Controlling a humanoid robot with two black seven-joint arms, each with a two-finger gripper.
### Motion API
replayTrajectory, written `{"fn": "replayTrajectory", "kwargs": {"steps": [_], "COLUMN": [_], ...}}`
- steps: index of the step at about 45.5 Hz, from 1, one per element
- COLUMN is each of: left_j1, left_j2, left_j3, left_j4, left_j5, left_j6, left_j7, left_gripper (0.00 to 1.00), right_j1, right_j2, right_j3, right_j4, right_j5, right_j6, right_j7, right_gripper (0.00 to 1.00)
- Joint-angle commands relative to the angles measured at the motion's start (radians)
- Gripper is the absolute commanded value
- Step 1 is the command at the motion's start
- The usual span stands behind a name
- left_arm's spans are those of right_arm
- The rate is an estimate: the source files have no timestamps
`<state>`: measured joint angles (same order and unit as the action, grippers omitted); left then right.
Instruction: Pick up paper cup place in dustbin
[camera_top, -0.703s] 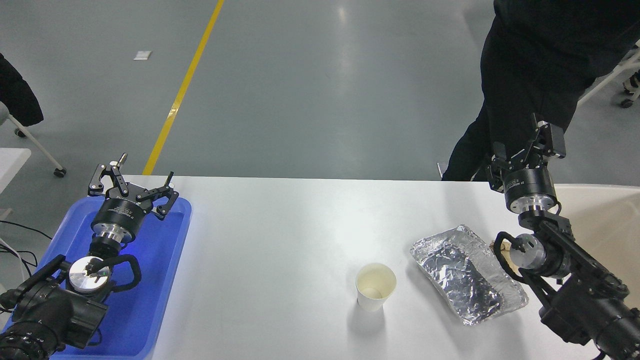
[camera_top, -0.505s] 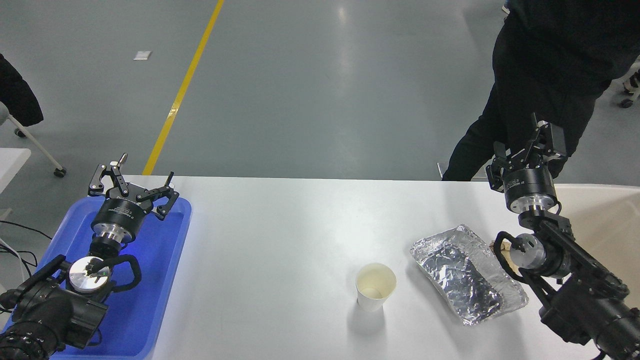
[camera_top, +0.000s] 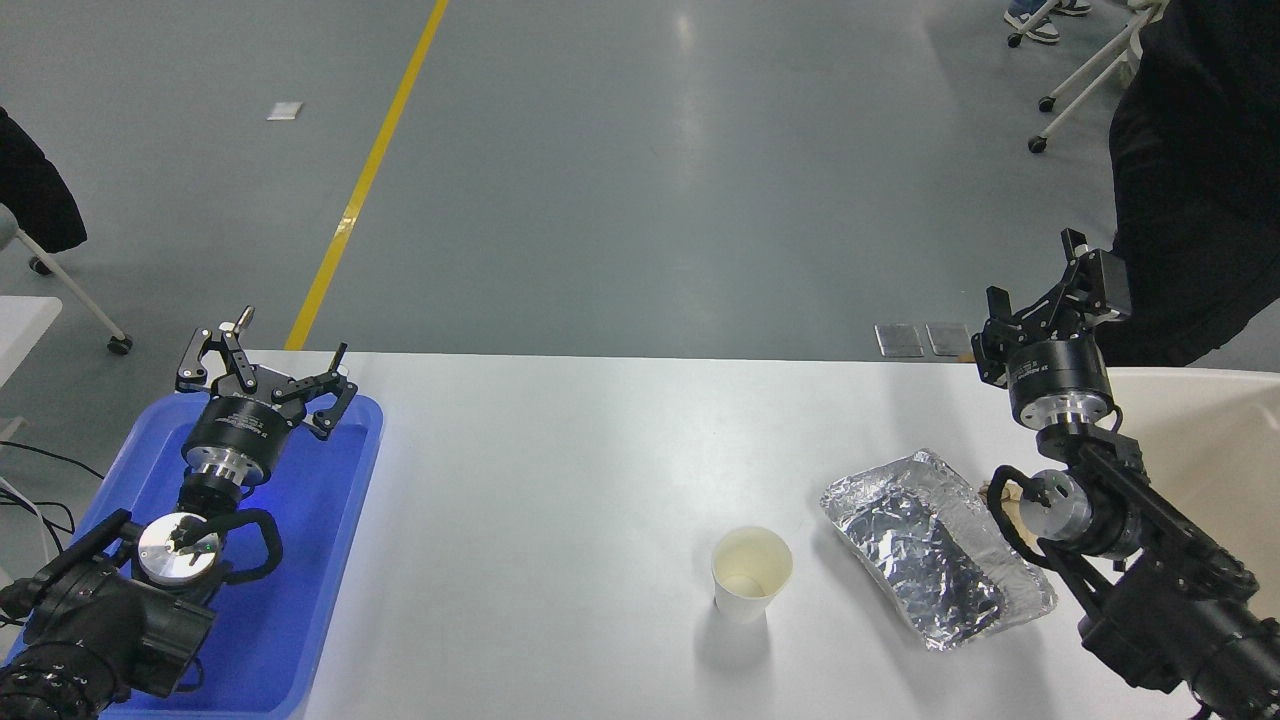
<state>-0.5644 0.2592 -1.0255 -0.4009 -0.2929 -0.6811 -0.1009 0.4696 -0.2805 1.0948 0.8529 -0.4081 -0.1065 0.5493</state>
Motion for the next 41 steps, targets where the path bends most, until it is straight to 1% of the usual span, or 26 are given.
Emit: {"fn": "replayTrajectory", "kwargs": {"steps": [1,11,14,17,25,31,35,38,41], "left_j1": [0.0,0.0,0.0,0.0,0.0,0.0,0.0,0.0,0.0], "left_j2": [0.0,0.0,0.0,0.0,0.0,0.0,0.0,0.0,0.0], "left_j3": [0.001,0.001,0.001,0.001,0.001,0.001,0.001,-0.001,-0.001], "left_j4": [0.001,0.001,-0.001,-0.001,-0.001,-0.001,0.001,0.001,0.001], "left_j5": [0.0,0.0,0.0,0.0,0.0,0.0,0.0,0.0,0.0], "left_j6": [0.0,0.0,0.0,0.0,0.0,0.0,0.0,0.0,0.0], "left_j7": [0.0,0.0,0.001,0.0,0.0,0.001,0.001,0.0,0.0], "left_gripper": [1.0,1.0,1.0,1.0,1.0,1.0,1.0,1.0,1.0], "right_j1": [0.017,0.13,0.178,0.234,0.406,0.559,0.673,0.757,0.842], "right_j2": [-0.039,-0.123,-0.144,-0.177,-0.244,-0.289,-0.29,-0.29,-0.289], "right_j3": [-0.039,-0.22,-0.285,-0.358,-0.651,-0.893,-1.082,-1.226,-1.363], "right_j4": [-0.001,-0.063,-0.098,-0.127,-0.14,-0.137,-0.137,-0.127,-0.12], "right_j5": [0.0,0.003,0.006,0.014,0.066,0.146,0.158,0.157,0.156], "right_j6": [0.004,-0.005,-0.01,-0.012,-0.012,-0.005,-0.004,0.002,0.011], "right_j7": [-0.003,-0.012,-0.029,-0.075,-0.264,-0.38,-0.42,-0.437,-0.443], "right_gripper": [1.0,1.0,1.0,1.0,1.0,1.0,1.0,1.0,1.0]}}
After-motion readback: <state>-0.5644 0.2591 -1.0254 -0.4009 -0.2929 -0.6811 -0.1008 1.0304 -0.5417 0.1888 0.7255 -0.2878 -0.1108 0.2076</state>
